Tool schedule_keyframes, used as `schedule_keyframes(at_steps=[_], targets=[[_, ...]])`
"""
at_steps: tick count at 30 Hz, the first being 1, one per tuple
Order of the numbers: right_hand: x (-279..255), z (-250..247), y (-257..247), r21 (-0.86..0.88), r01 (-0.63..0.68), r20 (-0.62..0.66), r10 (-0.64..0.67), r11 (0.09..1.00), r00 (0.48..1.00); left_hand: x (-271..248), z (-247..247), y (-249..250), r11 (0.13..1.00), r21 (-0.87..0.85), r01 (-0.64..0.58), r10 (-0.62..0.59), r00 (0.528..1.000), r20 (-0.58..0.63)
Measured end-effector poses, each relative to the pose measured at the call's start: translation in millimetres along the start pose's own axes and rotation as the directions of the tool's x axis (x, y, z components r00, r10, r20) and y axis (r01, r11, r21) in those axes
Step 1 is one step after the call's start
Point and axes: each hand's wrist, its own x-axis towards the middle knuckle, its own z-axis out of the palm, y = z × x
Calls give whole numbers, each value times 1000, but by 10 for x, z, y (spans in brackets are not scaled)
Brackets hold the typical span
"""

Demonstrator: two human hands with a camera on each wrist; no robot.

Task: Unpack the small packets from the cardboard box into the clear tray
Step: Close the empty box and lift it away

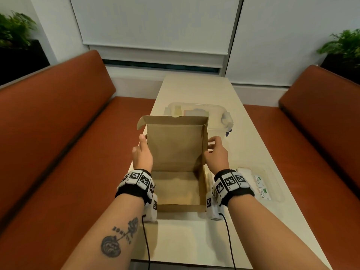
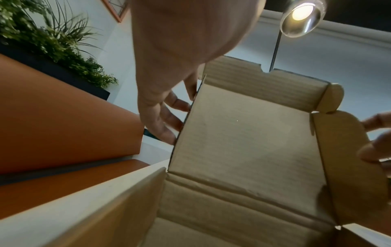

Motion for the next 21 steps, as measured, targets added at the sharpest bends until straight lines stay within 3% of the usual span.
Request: schedule_keyframes(at_steps=[2, 5, 10, 16, 19, 21], targets=[[-32, -21, 10, 38, -9, 69, 7, 999, 998, -22, -31, 9, 999, -41, 31, -32, 999, -5], [-88, -41, 15, 270, -122, 181, 74, 955, 981, -50, -86, 16, 975, -214, 53, -37, 996, 77], [-152, -99, -42, 408, -220, 151, 172, 886, 973, -67, -175, -9, 898, -406, 167, -95, 977, 191], [-163, -99, 105, 443, -326, 225, 249, 835, 942, -69, -239, -118, 857, -429, 286, -99, 908, 408], [-168, -115, 169, 470, -414, 323, 285, 779, 903, -73, -274, -253, 768, -540, 345, -107, 900, 423], [-172, -111, 180, 463, -447, 362, 297, 765, 883, -40, -329, -406, 759, -558, 335, -83, 901, 427]])
